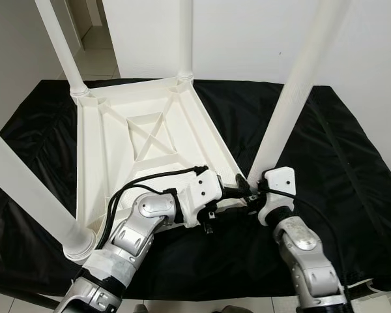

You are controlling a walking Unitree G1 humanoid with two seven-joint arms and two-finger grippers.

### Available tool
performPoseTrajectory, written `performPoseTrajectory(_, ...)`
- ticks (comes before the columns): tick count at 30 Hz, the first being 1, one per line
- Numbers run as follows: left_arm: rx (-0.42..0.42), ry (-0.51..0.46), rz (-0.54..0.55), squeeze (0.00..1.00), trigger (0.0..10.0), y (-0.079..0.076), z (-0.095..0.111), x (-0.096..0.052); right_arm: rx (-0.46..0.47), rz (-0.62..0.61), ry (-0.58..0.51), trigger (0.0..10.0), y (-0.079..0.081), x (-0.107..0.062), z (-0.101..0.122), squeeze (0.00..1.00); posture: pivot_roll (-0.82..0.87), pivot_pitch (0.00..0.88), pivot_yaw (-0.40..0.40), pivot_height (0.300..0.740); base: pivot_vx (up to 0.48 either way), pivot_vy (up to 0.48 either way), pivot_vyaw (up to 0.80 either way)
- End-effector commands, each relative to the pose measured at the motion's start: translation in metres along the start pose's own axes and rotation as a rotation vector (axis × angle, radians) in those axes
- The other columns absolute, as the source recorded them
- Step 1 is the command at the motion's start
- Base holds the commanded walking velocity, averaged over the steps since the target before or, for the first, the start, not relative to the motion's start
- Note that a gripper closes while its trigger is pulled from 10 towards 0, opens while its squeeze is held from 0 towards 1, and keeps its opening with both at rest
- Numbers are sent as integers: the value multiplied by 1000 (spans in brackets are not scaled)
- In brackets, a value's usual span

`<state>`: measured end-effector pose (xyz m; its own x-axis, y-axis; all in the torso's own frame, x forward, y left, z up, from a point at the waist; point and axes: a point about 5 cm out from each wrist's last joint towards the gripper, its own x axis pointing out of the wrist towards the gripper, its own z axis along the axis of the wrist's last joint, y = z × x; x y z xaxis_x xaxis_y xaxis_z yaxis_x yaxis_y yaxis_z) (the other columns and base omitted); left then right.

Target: Building children table

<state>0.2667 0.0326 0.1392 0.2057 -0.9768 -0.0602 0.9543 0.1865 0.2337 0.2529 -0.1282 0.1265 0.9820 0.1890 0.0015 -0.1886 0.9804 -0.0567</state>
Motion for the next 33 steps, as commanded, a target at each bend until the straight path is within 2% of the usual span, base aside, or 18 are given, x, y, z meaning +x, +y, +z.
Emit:
performPoseTrajectory(1, 3, 15, 8, 0, 10000, 2, -3, -1, 17, 12, 19, 0, 14, 1, -2, 0, -69, 0, 9, 740, 0, 0, 0)
performPoseTrajectory(2, 3, 18, 11, 0, 10000, 2, -3, -2, 36, -64, 17, 0, 17, 0, -2, 0, -64, 0, 5, 740, 0, 0, 0)
performPoseTrajectory(3, 3, 18, 11, 0, 10000, 2, -3, -2, 36, -64, 17, 0, 17, 0, -2, 0, -64, 0, 5, 740, 0, 0, 0)
performPoseTrajectory(6, 3, 17, 20, 0, 10000, 1, -3, -3, 49, -174, -13, 0, 22, -1, 1, 0, -61, 0, 0, 740, 0, 0, 0)
performPoseTrajectory(11, 2, 15, 22, 0, 10000, 2, -3, -3, 47, -186, -38, 0, 23, -1, 5, 0, -64, 0, 1, 740, 0, 0, 0)
performPoseTrajectory(12, 2, 15, 21, 0, 10000, 1, -3, -3, 47, -191, -45, 4510, 22, -2, 6, 0, -65, 0, 2, 740, 0, 0, 0)
performPoseTrajectory(14, 2, 15, 21, 0, 10000, 1, -3, -3, 47, -191, -45, 4510, 22, -2, 6, 0, -65, 0, 2, 740, 0, 0, 0)
performPoseTrajectory(15, 7, 14, 18, 0, 10000, 2, -3, -3, 42, -174, -75, 10000, 19, -5, 9, 929, -65, 0, 4, 740, 0, 0, 0)
performPoseTrajectory(18, 10, 14, 17, 0, 10000, 3, -2, -3, 38, -170, -88, 10000, 18, -6, 11, 929, -65, 0, 4, 740, 0, 0, 0)
performPoseTrajectory(19, 13, 13, 15, 0, 10000, 3, -2, -4, 47, -163, -102, 10000, 17, -8, 12, 1000, -63, 0, 5, 740, 0, 0, 0)
performPoseTrajectory(25, 16, 7, 4, 0, 10000, 4, -1, -9, 45, -192, -169, 10000, 8, -18, 19, 1000, -63, 0, 9, 740, 0, 0, 0)
performPoseTrajectory(26, 14, 3, 1, 0, 10000, 5, 0, -11, 45, -193, -186, 10000, 6, -22, 20, 553, -63, 0, 9, 740, 0, 0, 0)
performPoseTrajectory(27, 14, 3, 1, 0, 10000, 5, 0, -11, 45, -193, -186, 10000, 6, -22, 20, 553, -63, 0, 9, 740, 0, 0, 0)
performPoseTrajectory(28, 4, -4, -4, 0, 10000, 5, 1, -12, 54, -187, -191, 10000, 5, -25, 19, 0, -63, 0, 8, 740, 0, 0, 0)
performPoseTrajectory(31, 2, -7, -6, 0, 10000, 6, 2, -14, 55, -177, -201, 10000, 5, -29, 19, 0, -63, 0, 11, 740, 0, 0, 0)
performPoseTrajectory(33, -6, -15, 0, 0, 10000, 8, 4, -18, 55, -144, -210, 10000, 7, -39, 17, 0, -65, 0, 19, 740, 0, 0, 0)
